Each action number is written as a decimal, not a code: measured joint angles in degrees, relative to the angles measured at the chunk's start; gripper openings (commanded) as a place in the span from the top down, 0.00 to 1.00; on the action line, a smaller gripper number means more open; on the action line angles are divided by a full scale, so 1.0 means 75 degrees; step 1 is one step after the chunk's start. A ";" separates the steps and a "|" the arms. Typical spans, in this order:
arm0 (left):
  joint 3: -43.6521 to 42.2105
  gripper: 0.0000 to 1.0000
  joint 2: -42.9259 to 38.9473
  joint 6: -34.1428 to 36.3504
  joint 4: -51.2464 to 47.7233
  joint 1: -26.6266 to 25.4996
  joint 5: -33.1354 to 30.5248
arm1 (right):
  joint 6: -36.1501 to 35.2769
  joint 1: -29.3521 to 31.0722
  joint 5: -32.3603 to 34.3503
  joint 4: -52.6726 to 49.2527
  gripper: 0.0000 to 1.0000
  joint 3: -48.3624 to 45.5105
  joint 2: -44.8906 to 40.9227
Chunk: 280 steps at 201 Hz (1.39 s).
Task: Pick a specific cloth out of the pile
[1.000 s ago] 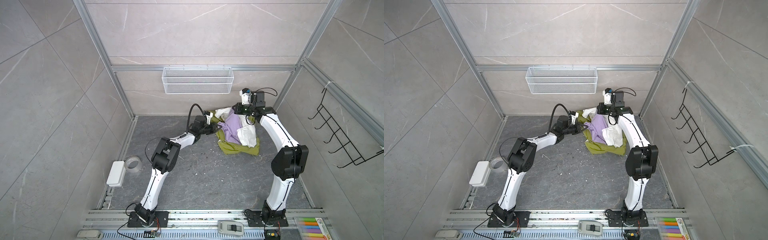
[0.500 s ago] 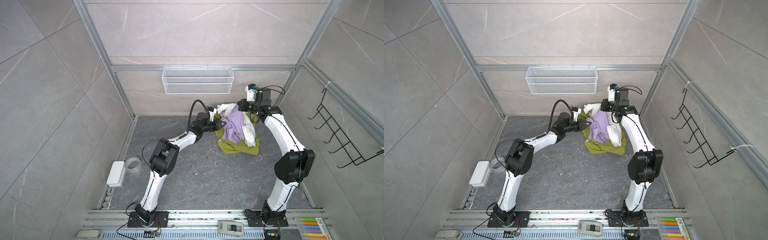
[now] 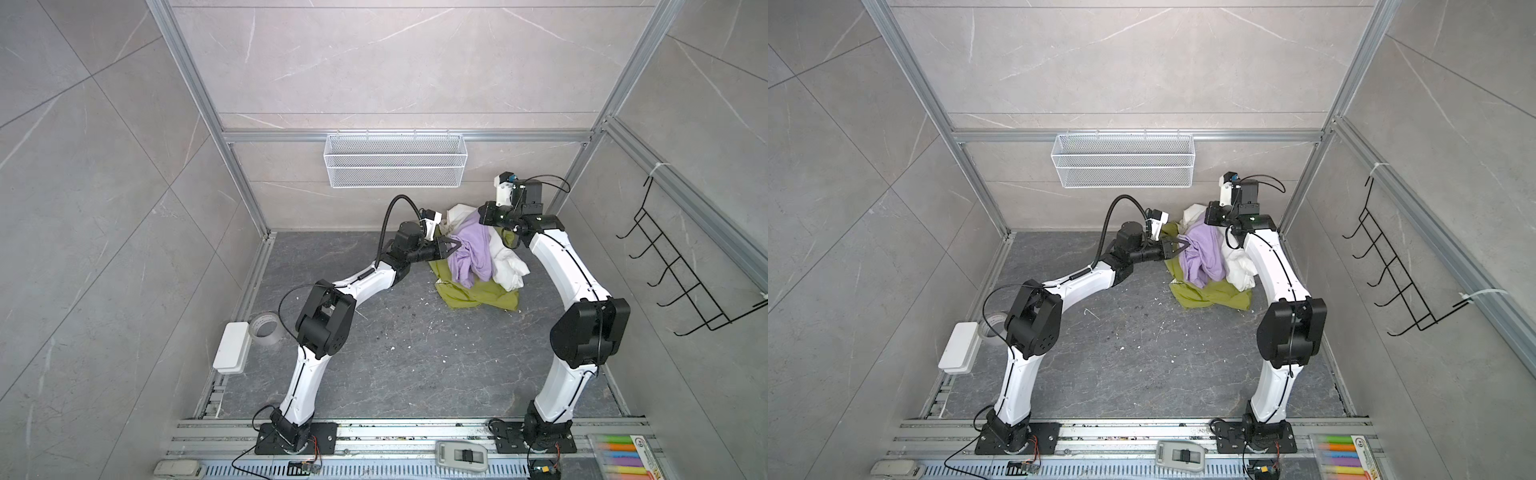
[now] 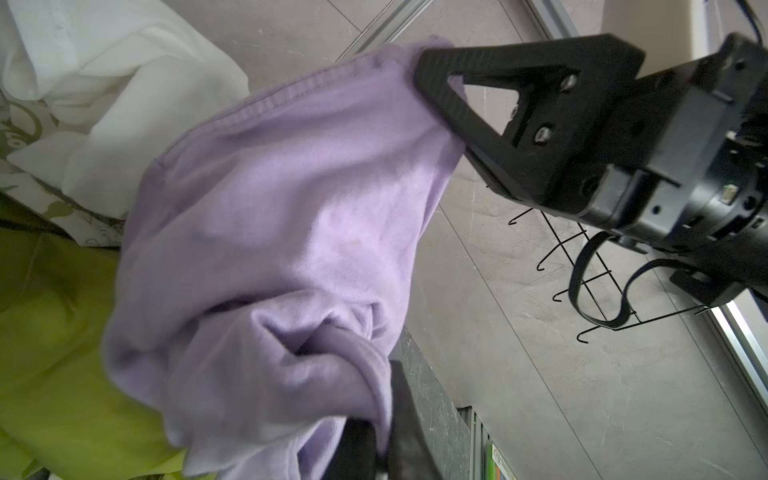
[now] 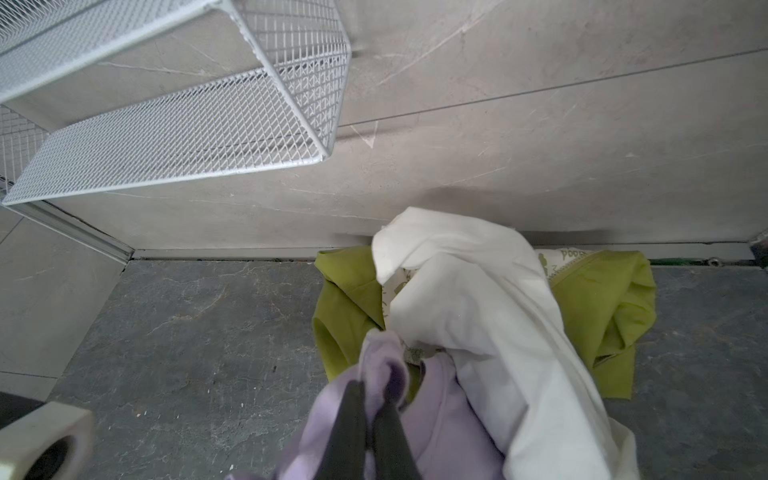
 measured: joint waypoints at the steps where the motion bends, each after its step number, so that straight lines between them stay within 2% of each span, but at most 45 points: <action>1: 0.0000 1.00 0.0000 0.0000 0.0000 0.0000 0.0000 | 0.0000 0.0000 -0.0009 0.0003 1.00 0.0000 0.0000; 113: 0.0000 1.00 -0.0067 0.0050 -0.0015 0.0003 -0.0166 | 0.0175 0.0000 -0.0501 0.0020 1.00 0.0003 -0.0146; 280: 0.0000 1.00 -0.0067 0.0108 0.0006 -0.0012 -0.0172 | 0.0259 0.0090 -0.0670 0.0023 1.00 0.0006 -0.0530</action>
